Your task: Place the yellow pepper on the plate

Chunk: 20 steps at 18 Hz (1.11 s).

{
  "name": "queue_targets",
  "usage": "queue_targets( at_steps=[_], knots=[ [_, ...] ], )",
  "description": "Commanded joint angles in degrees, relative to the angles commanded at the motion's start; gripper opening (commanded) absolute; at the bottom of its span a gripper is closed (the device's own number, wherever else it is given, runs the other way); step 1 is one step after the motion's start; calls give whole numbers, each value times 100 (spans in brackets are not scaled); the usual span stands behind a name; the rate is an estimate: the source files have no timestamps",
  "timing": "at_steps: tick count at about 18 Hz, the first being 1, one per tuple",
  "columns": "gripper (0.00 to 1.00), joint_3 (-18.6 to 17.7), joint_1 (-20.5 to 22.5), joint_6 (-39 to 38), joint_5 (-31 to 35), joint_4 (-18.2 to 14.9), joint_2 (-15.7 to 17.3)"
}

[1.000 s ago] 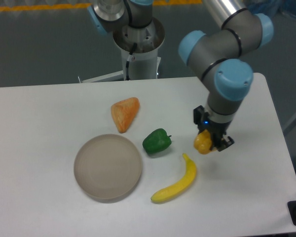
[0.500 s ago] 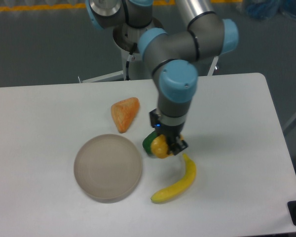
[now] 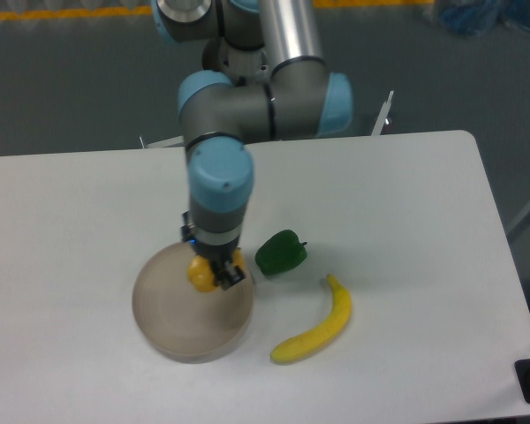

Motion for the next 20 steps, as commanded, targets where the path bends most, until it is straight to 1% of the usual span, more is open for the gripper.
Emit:
queue_targets(
  at_steps=[4,5,6,7,8,9,11,14,15,16,17,20],
  knots=[
    [6,-36,-9,-9,9,9,-211],
    [9,-36,0,-1,9,26,-246],
    [16,-62,-9,0,9,174,-264],
    [33,-80,-9,-9,35,393,-290],
    [72,-89,0,-18,52,535,-299],
    [100,-89,0,-70,79,615,-291],
    [100,-63,0,-141,123,624,-221],
    [100,95,35,-141,289,624,-80],
    [100,156,157,-132,386,615,34],
    [100,157,288,-80,413,615,61],
    [100,192,507,-53,439,615,105],
    [100,298,895,95,501,642,166]
  ],
)
